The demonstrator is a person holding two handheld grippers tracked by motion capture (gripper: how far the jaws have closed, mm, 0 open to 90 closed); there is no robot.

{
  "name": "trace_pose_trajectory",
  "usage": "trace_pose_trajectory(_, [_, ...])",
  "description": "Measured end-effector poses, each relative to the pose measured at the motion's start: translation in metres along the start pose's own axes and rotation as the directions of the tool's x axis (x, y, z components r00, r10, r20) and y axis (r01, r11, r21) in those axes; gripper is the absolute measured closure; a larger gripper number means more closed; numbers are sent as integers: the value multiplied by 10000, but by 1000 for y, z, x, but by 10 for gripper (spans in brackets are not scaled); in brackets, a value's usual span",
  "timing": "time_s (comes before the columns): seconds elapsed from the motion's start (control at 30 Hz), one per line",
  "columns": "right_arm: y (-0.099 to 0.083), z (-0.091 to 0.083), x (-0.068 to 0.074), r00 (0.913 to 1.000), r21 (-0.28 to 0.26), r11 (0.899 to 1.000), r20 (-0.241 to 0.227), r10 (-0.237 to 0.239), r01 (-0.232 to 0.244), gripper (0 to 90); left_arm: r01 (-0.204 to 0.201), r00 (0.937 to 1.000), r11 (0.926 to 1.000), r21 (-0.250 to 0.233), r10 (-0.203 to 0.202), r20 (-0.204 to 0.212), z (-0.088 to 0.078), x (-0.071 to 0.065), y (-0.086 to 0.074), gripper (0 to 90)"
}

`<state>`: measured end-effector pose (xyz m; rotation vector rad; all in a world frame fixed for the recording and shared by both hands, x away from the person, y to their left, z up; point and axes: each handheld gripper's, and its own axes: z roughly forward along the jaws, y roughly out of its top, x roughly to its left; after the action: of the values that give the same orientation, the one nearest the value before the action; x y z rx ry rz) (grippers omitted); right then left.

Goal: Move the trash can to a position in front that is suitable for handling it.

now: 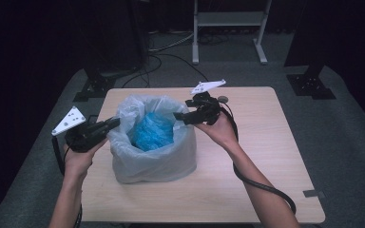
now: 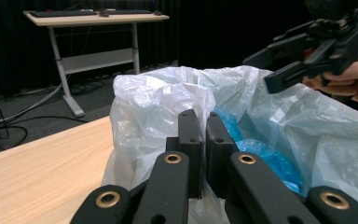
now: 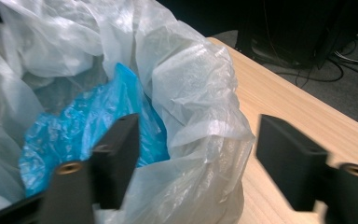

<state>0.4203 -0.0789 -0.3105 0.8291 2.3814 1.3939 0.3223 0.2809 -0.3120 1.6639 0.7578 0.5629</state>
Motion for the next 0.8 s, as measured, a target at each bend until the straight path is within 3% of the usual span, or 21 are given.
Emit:
trace_pose_trajectory(0.17, [-2,3,-3,9997,-1,9999,223,117,-117,507,335,9989,9987,-382,-323,329,-6,0,3,885])
trace_pose_trajectory(0.4, [0,1,-6,9994,-146,9994,87,326,-324,671,295,9991,9985,-465,-280,326,-7,0,7,887])
trace_pose_trajectory(0.67, [9,-6,-1,9980,-520,9984,571,254,-225,848,227,9985,9981,-578,-197,518,-6,-6,14,887])
trace_pose_trajectory(0.8, [14,-10,1,9978,-696,9962,359,549,-524,888,183,9970,9976,-675,-132,757,-2,-11,19,888])
